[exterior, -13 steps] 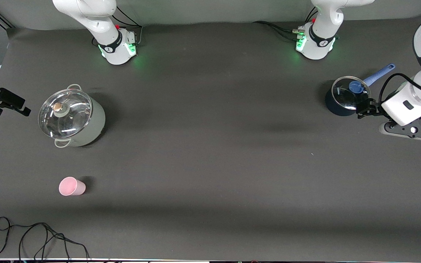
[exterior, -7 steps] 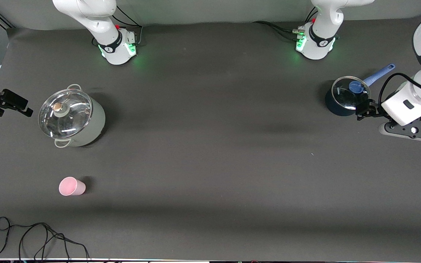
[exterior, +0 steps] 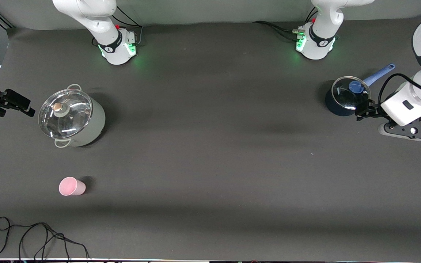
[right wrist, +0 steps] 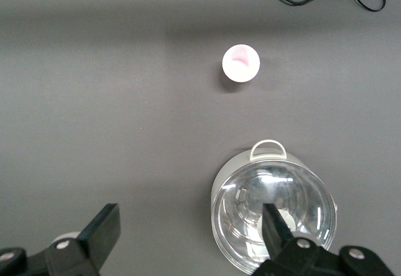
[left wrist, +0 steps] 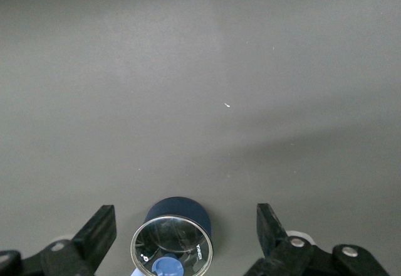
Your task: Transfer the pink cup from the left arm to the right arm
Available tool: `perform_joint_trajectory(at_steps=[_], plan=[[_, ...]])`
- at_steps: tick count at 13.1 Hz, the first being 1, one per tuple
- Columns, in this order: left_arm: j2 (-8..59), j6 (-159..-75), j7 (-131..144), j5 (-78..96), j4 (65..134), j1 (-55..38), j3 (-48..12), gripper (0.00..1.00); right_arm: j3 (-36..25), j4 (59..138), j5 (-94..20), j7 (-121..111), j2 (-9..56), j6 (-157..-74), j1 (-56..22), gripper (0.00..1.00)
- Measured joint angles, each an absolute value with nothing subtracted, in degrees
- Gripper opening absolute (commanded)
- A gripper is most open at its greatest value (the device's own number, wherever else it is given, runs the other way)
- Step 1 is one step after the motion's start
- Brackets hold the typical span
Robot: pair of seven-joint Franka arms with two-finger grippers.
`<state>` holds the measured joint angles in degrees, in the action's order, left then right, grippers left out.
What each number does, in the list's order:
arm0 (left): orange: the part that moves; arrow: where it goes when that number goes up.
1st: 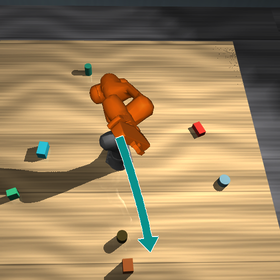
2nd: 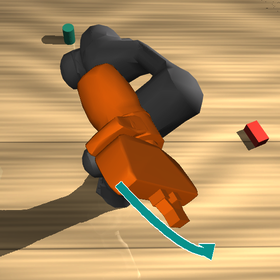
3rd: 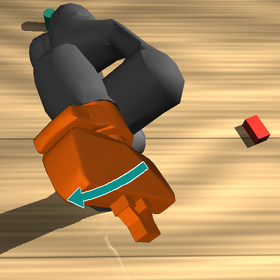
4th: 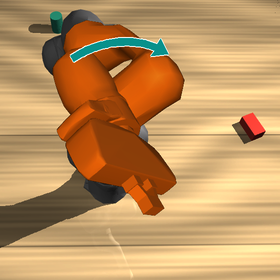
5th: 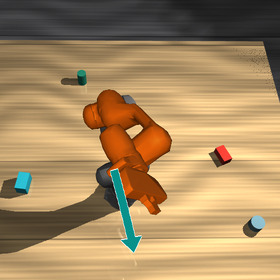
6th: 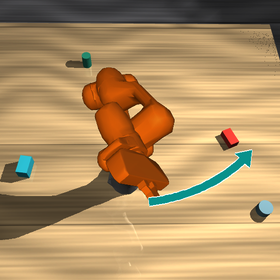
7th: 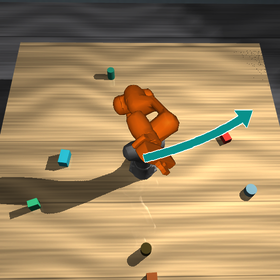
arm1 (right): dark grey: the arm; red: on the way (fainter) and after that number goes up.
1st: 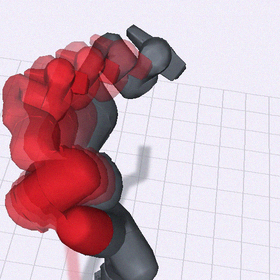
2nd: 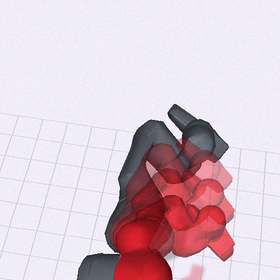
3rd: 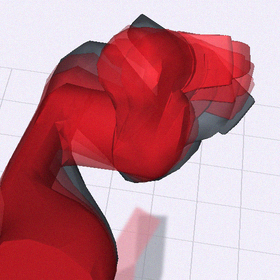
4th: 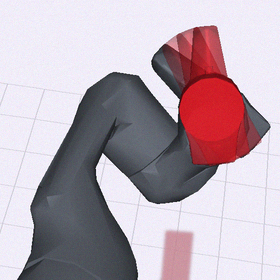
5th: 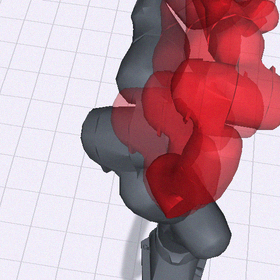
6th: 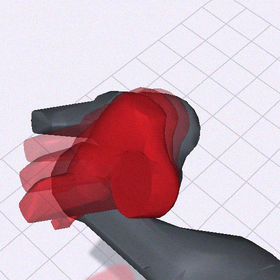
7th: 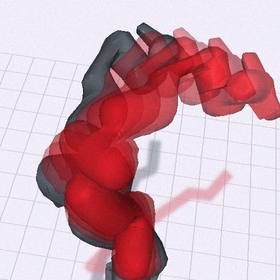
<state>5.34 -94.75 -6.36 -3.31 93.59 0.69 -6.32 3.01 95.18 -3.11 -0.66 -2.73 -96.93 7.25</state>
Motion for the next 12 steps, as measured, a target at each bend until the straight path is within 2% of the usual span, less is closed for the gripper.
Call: perform_joint_trajectory(at_steps=[12], plan=[[5.5, -94.8, -6.7, -1.4, 93.4, 0.7, -6.6, 1.0, 3.2, 95.1, -1.9, -4.7, -2.7, -96.1, 7.2, 1.0]])
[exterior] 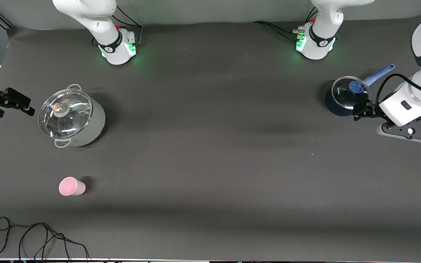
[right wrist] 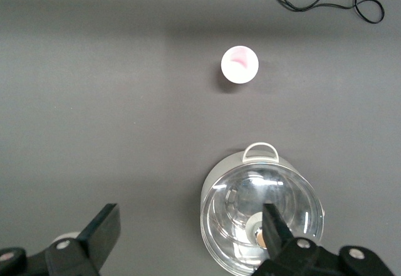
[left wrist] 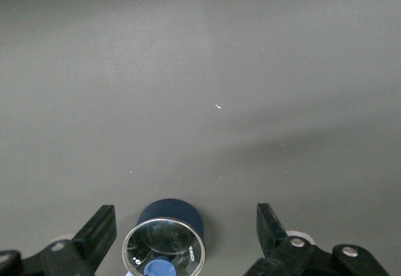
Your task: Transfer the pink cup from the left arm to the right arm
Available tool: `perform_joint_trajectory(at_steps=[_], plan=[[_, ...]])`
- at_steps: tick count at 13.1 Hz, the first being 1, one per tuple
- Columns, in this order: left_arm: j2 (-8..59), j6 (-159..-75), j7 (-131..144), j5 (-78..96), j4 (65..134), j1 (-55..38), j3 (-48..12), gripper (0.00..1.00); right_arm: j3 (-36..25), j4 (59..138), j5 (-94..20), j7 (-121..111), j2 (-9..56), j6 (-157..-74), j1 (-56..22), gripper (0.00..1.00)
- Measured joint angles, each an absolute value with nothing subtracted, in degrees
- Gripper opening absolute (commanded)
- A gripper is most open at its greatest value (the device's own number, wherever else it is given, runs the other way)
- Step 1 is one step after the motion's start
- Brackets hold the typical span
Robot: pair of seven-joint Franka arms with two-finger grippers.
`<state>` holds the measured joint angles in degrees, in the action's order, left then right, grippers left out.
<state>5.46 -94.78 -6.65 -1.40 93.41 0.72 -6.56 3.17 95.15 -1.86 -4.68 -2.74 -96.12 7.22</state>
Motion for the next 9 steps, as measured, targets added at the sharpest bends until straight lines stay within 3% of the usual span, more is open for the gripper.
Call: perform_joint_trajectory(at_steps=[3, 9], plan=[[5.5, -94.8, -6.7, -1.1, 93.3, 0.7, -6.6, 1.0, 2.9, 95.0, -1.8, -9.7, -2.8, -91.9, 7.2, 1.0], [5.8, -94.8, -6.7, -1.1, 93.3, 0.7, -6.5, 1.0, 2.7, 94.9, -1.8, -11.0, -2.8, -91.0, 7.2, 1.0]])
